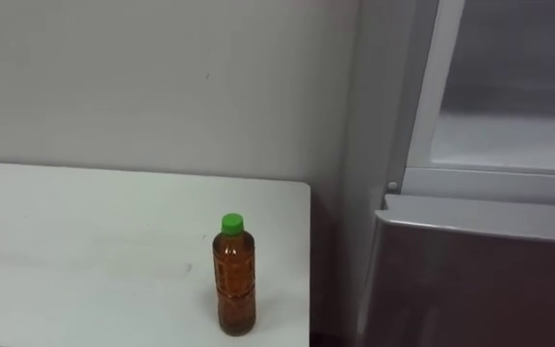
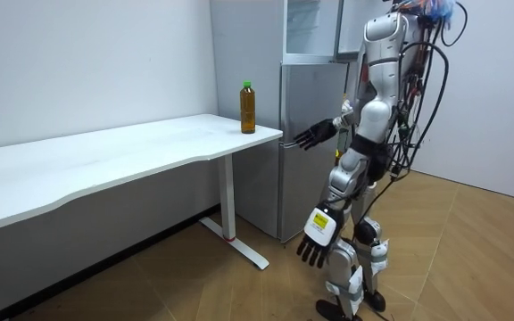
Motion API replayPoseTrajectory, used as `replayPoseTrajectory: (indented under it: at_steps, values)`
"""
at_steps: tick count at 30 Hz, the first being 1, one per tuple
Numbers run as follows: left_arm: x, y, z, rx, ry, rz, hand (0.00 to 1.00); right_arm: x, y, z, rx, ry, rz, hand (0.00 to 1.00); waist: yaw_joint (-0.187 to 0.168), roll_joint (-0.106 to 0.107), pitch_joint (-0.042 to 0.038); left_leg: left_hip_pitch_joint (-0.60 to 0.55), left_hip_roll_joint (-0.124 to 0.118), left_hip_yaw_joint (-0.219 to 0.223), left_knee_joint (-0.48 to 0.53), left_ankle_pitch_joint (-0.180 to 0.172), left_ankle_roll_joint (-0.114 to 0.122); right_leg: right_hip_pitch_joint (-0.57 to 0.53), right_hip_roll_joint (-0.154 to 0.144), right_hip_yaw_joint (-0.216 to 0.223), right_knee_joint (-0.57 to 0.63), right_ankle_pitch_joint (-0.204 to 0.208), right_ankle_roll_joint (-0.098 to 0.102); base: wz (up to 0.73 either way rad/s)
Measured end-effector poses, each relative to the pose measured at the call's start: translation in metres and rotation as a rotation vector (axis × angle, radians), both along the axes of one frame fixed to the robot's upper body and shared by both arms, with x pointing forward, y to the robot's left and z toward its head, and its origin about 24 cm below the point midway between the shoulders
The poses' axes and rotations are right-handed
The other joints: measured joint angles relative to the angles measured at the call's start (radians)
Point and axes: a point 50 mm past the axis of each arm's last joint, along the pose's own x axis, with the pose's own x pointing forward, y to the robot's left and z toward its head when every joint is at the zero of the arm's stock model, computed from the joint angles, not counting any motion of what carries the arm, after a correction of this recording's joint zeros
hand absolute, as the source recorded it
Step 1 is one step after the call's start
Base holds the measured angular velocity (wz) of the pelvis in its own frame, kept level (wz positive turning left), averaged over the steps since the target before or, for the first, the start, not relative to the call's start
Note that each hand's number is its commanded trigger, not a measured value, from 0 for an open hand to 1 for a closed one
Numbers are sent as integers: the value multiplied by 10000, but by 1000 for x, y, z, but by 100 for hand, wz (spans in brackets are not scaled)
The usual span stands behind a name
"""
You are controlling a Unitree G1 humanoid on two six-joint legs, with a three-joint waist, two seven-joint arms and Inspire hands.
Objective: Put the bottle in the upper fridge
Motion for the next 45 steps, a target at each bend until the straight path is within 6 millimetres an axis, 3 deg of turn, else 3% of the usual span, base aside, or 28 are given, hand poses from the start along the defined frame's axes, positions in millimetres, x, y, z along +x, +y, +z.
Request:
replayPoseTrajectory:
  at_steps: [10, 13, 16, 21, 24, 40, 45]
  values:
    - [2, -1, -1, -140, 23, -30, 0, 16, 9, 43, 319, -1642, 1431, 0, 92, 103, 10, 22, 107, 198, -53, -7, 6, -93, 55, 245, 140, 85, -56, -8]
    - [1, 0, -1, -124, 60, -42, 0, 22, 14, 68, 285, -2606, 2080, 0, 264, 100, -16, -10, 108, 195, -10, -1, 8, -139, 46, 231, 152, 93, -69, 0]
    - [-2, 2, -1, -66, 138, -32, 0, 25, 19, 85, 347, -3307, 2545, 0, 430, 14, -54, 25, 101, 198, -4, 0, 8, -126, 43, 232, 125, 91, -67, 0]
    - [-2, 8, 1, 73, 139, -59, 0, 32, 29, 112, 491, -4391, 3457, 0, 501, -244, -46, 25, 85, 177, 19, 12, 23, -8, 36, 221, 113, 90, -63, 5]
    - [2, 11, 2, 144, 37, -109, 0, 37, 31, 125, 459, -4918, 3722, 0, 493, -280, -41, -54, 92, 187, 39, 13, 25, -96, 42, 263, 126, 92, -63, 0]
    - [4, 11, 2, 141, -69, -407, 0, 45, 41, 158, 565, -6377, 4261, 0, 543, -152, -23, -85, 119, 177, 22, 13, 25, -142, 47, 79, 161, 125, -64, 0]
    - [5, 11, 2, 146, -103, -416, 0, 45, 42, 162, 589, -6519, 4308, 0, 748, -152, -20, -75, 117, 159, 42, 14, 25, -104, 36, 36, 163, 125, -63, 0]
